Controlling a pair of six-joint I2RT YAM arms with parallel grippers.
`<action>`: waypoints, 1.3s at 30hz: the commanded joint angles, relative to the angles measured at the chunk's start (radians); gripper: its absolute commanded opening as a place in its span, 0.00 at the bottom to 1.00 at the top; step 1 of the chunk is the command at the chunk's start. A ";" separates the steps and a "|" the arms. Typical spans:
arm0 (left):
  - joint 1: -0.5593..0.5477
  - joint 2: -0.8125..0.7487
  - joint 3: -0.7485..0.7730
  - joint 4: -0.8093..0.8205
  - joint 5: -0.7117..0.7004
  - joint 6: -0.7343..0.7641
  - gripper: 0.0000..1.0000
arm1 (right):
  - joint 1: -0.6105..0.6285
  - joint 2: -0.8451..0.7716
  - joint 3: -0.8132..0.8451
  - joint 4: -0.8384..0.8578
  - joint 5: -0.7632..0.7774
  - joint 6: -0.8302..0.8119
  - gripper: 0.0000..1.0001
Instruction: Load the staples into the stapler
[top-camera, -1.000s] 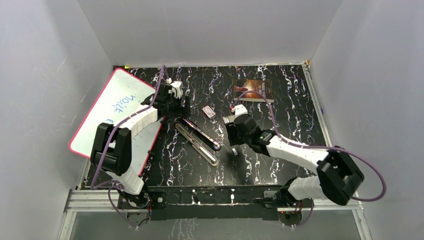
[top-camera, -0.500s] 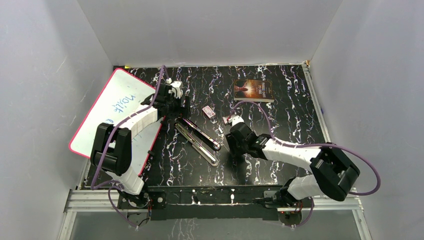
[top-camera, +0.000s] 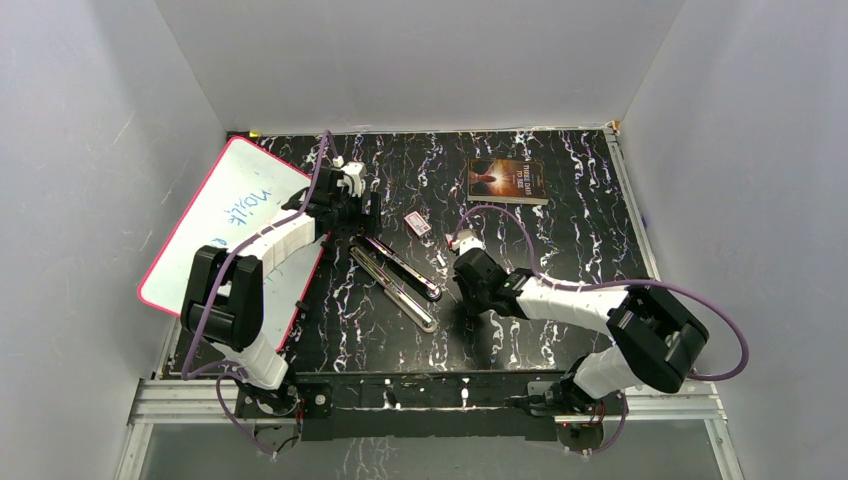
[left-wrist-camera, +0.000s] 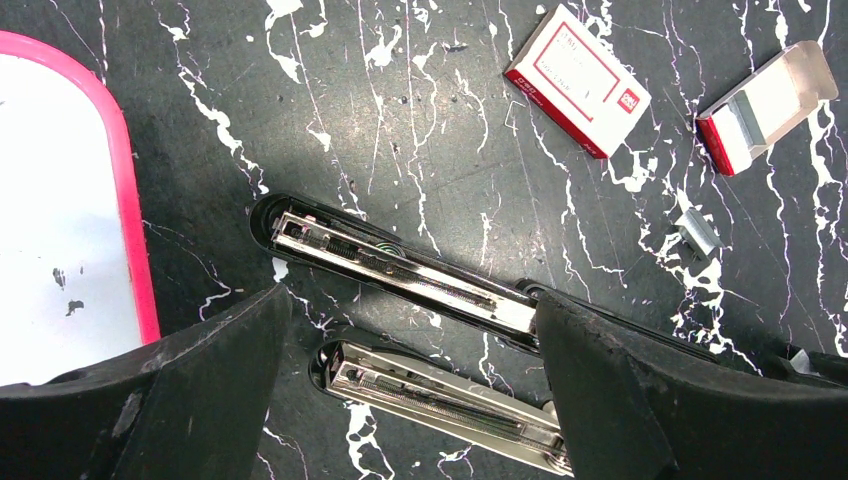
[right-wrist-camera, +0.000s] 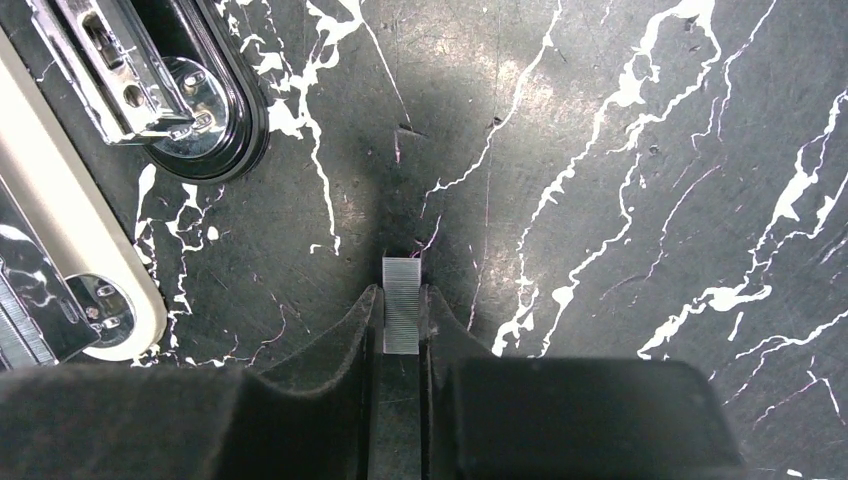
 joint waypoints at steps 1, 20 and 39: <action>0.002 -0.030 0.034 -0.003 0.021 -0.008 0.91 | 0.012 -0.019 0.036 -0.044 0.031 0.019 0.16; 0.003 -0.076 0.013 0.009 -0.044 -0.002 0.91 | 0.326 0.130 0.277 0.331 -0.194 -0.352 0.10; 0.005 -0.086 0.013 0.005 -0.061 0.006 0.92 | 0.346 0.433 0.446 0.314 -0.293 -0.391 0.17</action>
